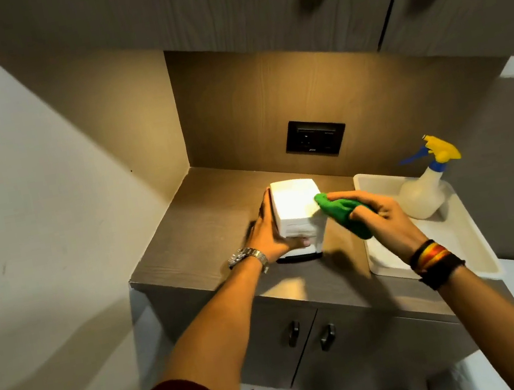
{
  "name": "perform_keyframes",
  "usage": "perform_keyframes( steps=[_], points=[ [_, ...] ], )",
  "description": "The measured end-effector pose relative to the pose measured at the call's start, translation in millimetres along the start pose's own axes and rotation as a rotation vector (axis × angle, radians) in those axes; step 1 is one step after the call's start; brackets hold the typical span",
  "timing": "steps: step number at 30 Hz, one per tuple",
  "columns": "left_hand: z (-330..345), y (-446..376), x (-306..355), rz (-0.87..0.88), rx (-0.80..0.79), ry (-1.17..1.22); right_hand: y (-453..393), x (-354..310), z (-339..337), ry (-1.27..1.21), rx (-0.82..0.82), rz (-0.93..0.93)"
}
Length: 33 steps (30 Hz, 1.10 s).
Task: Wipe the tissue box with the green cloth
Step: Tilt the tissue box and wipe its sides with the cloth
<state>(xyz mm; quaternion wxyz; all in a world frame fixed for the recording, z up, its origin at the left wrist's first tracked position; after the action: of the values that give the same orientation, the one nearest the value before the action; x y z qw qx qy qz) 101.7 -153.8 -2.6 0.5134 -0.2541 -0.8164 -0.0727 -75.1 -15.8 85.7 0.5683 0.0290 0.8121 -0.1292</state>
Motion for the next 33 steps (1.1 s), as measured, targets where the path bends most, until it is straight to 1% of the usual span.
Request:
perform_keyframes(
  steps=[3,5,7,8,10,12,14,15,17,20,22,27,30,33],
  points=[
    [-16,-3,-8,-0.024,-0.131,0.044,8,27,-22,-0.280,0.224,0.174],
    [-26,-8,-9,-0.022,-0.209,-0.006,11,47,-21,-0.501,0.327,0.320],
    [-32,-11,-6,0.019,-0.256,-0.087,14,64,-15,-0.646,0.416,0.454],
    [-36,-10,-5,0.024,-0.253,-0.114,14,70,-10,-0.674,0.452,0.506],
    [-41,-6,4,0.031,-0.174,-0.172,14,77,-1,-0.696,0.497,0.550],
    [-41,0,24,0.137,-0.056,-0.260,11,76,10,-0.752,0.482,0.522],
    [-35,1,50,0.285,0.037,-0.376,8,69,24,-0.780,0.417,0.435],
    [-27,-2,62,0.323,0.047,-0.435,8,67,31,-0.783,0.385,0.406],
    [-11,-12,80,0.321,-0.005,-0.558,13,70,45,-0.742,0.351,0.397],
    [7,-24,85,0.235,-0.126,-0.708,21,77,61,-0.659,0.335,0.356],
    [14,-30,83,0.194,-0.151,-0.760,25,81,69,-0.657,0.320,0.312],
    [20,-31,79,0.202,-0.073,-0.746,28,79,82,-0.409,0.254,0.193],
    [19,-29,77,0.198,-0.025,-0.739,26,85,88,-0.297,0.295,0.221],
    [18,-32,74,0.208,-0.043,-0.750,16,90,84,-0.306,0.351,0.281]
  ],
)
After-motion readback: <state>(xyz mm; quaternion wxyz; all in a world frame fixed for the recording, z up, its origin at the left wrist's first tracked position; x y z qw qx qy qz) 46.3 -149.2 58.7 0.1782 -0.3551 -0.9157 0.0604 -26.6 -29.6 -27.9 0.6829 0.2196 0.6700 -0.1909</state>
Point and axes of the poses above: each hand's wrist, its own y-axis away from the middle knuckle, its own z-axis out of the palm, x = y × z, the point moved 5 cm from there along -y, towards the middle knuckle, and after that the axes turned 2 degrees about x, right-handed, at the moved point
